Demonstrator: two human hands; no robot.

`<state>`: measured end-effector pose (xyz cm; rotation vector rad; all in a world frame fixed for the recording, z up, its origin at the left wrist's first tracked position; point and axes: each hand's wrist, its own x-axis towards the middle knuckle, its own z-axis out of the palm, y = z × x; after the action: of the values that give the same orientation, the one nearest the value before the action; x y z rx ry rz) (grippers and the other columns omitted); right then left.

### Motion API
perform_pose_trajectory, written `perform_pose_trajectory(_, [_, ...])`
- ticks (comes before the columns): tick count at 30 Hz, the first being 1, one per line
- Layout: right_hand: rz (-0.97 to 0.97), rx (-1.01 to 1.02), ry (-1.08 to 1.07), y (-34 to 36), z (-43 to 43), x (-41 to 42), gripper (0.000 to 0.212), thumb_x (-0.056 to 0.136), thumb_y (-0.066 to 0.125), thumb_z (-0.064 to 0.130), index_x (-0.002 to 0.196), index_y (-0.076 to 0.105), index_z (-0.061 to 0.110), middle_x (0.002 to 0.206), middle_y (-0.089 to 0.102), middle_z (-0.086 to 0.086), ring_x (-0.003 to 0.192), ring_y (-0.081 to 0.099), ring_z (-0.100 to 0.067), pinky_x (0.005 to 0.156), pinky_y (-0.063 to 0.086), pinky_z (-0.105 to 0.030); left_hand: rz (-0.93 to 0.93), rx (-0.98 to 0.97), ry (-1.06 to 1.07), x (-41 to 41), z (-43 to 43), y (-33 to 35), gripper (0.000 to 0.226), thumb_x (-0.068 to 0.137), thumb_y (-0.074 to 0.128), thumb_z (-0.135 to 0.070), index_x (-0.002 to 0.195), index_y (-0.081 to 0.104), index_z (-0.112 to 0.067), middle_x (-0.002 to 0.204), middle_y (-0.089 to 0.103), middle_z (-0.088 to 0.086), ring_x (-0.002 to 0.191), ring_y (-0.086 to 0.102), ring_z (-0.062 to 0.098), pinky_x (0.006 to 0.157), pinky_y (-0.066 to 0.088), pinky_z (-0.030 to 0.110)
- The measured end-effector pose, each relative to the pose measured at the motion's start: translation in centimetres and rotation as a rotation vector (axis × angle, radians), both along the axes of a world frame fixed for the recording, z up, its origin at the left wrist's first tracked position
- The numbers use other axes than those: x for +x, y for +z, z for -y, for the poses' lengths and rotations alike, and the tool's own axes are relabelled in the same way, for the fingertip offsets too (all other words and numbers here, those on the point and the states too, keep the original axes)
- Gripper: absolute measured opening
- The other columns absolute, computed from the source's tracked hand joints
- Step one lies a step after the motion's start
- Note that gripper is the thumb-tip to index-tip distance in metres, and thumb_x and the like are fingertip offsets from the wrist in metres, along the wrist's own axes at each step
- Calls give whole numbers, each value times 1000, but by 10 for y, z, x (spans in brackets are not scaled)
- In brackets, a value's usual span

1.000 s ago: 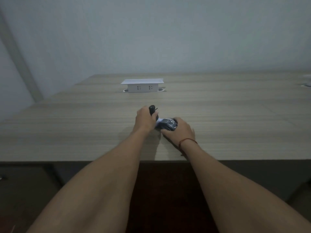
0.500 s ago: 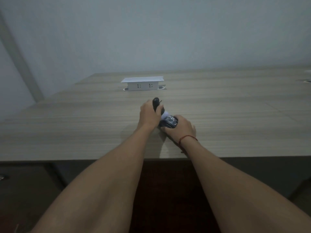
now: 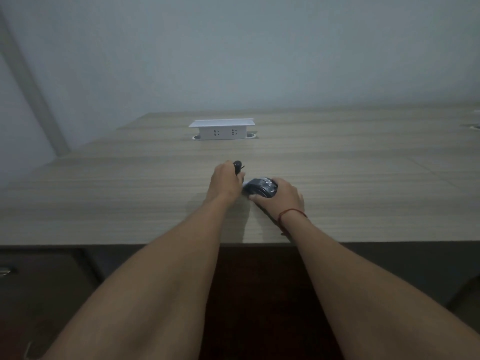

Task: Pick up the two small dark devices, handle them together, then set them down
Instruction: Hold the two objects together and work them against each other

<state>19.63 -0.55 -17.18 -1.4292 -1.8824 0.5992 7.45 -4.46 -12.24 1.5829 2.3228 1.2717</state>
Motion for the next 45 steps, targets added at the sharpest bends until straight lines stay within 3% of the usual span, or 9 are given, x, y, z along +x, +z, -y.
perform_pose_trajectory(6, [-4, -17, -8, -1, -2, 0, 46, 66, 78, 52, 102, 61, 29, 92, 68, 5, 88, 65, -20, 89, 53, -44, 75, 168, -98, 13, 1, 1, 25, 92, 60, -23, 100, 62, 1, 97, 62, 12, 89, 56, 24, 78, 46, 32])
perform_pose_trajectory(11, [28, -9, 16, 2, 0, 4, 51, 68, 74, 53, 111, 60, 30, 102, 69, 4, 97, 63, -21, 94, 50, -43, 12, 69, -31, 5, 0, -6, 26, 93, 58, -21, 105, 60, 2, 109, 61, 19, 100, 59, 33, 82, 45, 34])
perform_pose_trajectory(15, [47, -17, 2, 2, 0, 1, 42, 68, 71, 50, 103, 60, 29, 94, 69, 3, 91, 64, -23, 90, 52, -44, 78, 185, -73, 10, -2, 2, 29, 90, 61, -24, 100, 63, 3, 102, 65, 20, 96, 60, 34, 81, 47, 34])
perform_pose_trajectory(19, [27, -11, 5, -1, -1, 2, 52, 69, 74, 52, 113, 60, 28, 103, 70, 2, 97, 64, -22, 93, 51, -44, 52, 37, -48, 4, -2, -7, 28, 92, 58, -21, 106, 59, 2, 112, 61, 20, 100, 60, 34, 88, 51, 39])
perform_pose_trajectory(25, [42, -6, 1, 0, -2, 1, 53, 71, 74, 55, 114, 60, 28, 103, 69, 2, 97, 63, -22, 94, 50, -44, 72, 193, -68, 1, -1, -6, 25, 93, 58, -22, 100, 62, 2, 101, 63, 17, 91, 58, 26, 83, 50, 38])
perform_pose_trajectory(29, [25, -10, 1, 0, -3, 5, 53, 70, 74, 51, 116, 60, 28, 108, 69, 1, 102, 62, -23, 97, 48, -44, 49, 60, -36, -1, -5, -13, 26, 93, 58, -22, 103, 60, 3, 108, 62, 19, 94, 57, 28, 77, 42, 31])
perform_pose_trajectory(34, [95, -39, 13, 5, -3, 2, 62, 70, 72, 46, 127, 53, 28, 118, 56, -2, 111, 51, -24, 99, 45, -44, 70, 156, -69, -3, -6, 3, 30, 94, 56, -25, 102, 61, 4, 106, 63, 21, 95, 57, 31, 76, 40, 29])
perform_pose_trajectory(38, [-8, -110, 47, 8, -2, 8, 76, 69, 75, 37, 137, 43, 25, 131, 57, -2, 121, 52, -26, 107, 41, -49, 23, 6, -45, -2, -9, -2, 34, 97, 51, -24, 114, 55, 6, 118, 58, 23, 108, 56, 34, 87, 43, 34])
perform_pose_trajectory(45, [-50, -151, 114, 12, 3, 9, 61, 66, 75, 40, 122, 53, 33, 119, 61, 1, 114, 54, -24, 102, 44, -49, 115, 128, -69, -1, -9, 6, 37, 100, 42, -30, 106, 58, 3, 105, 59, 17, 103, 57, 30, 83, 46, 35])
